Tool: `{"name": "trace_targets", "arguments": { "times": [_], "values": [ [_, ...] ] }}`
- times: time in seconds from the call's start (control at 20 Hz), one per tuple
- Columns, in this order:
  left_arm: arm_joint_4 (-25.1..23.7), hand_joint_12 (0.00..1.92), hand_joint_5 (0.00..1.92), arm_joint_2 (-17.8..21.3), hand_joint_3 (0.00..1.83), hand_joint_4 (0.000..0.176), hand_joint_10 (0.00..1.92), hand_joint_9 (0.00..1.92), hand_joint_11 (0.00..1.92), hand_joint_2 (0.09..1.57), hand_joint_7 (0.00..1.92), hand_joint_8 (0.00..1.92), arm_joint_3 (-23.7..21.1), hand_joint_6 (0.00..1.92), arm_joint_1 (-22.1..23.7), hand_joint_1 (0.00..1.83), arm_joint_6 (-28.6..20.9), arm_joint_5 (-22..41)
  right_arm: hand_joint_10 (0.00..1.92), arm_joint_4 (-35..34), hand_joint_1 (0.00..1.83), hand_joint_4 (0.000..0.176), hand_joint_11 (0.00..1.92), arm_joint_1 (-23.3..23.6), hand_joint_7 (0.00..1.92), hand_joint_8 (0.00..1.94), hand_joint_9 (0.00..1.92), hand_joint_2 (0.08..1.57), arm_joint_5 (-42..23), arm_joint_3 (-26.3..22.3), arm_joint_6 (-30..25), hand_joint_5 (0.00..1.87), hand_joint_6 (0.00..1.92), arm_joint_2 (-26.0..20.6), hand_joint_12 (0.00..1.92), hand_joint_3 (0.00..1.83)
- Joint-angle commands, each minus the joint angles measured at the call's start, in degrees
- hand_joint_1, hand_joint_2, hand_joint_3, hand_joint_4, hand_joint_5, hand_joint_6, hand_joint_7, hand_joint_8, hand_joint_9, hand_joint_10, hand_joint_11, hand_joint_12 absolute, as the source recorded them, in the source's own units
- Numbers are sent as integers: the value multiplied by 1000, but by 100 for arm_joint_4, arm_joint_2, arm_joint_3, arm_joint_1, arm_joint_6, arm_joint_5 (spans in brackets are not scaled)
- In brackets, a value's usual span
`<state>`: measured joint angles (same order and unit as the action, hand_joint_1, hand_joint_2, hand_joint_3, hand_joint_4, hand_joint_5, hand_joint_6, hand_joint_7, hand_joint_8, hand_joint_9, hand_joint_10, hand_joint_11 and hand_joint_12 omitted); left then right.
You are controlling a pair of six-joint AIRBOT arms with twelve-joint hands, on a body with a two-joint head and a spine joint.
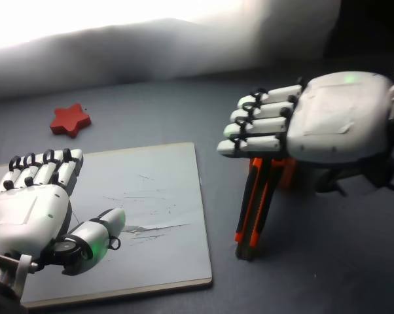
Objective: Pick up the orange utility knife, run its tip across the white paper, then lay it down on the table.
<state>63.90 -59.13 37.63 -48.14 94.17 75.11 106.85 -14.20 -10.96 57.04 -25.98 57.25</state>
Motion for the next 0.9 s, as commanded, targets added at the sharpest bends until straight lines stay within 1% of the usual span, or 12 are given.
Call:
{"name": "trace_targets", "arguments": {
  "times": [0.0,0.15,0.3,0.45,0.55,0.65,0.75,0.85],
  "values": [
    [-407,0,0,-21,3,0,0,0,0,1327,0,0,2,0,-6,55,-24,431,0,-74,1163,0,0,-22,0,0,0,1037,248,49,-13,0,0,79,0,0],
    [-412,0,0,-79,2,0,0,0,0,1327,0,0,9,0,-4,65,-26,431,0,-1,1187,0,0,-133,0,0,0,1029,458,207,-13,0,0,413,0,0],
    [-427,0,0,-114,1,0,0,0,0,1327,0,0,31,0,-12,79,-58,431,0,55,1191,0,0,-192,0,0,0,1042,491,345,1,0,0,688,0,0],
    [-439,0,0,-115,0,0,0,0,0,1325,0,0,12,0,-1,55,-60,430,0,285,1203,0,0,-248,0,0,0,1035,485,563,-2,0,0,941,0,0],
    [-439,0,0,-118,1,0,0,0,0,1327,0,0,15,0,20,45,-60,395,0,317,1234,0,0,-298,0,0,0,1046,397,632,-15,0,0,1013,0,0],
    [-440,0,0,-118,0,0,1,2,0,1314,0,0,6,0,23,101,-42,374,0,429,1269,0,0,-327,0,0,0,1048,327,637,-68,0,0,1034,0,0],
    [-440,0,0,-118,0,0,0,0,0,1320,0,0,-13,0,25,57,-31,366,0,671,1266,0,0,-363,0,0,0,1049,284,680,-294,0,0,1096,0,0],
    [-440,0,0,-119,0,0,0,0,0,1321,0,0,-22,0,38,44,-14,355,0,680,1268,0,0,-378,0,0,0,1053,285,753,-316,0,0,1178,0,0]
  ]
}}
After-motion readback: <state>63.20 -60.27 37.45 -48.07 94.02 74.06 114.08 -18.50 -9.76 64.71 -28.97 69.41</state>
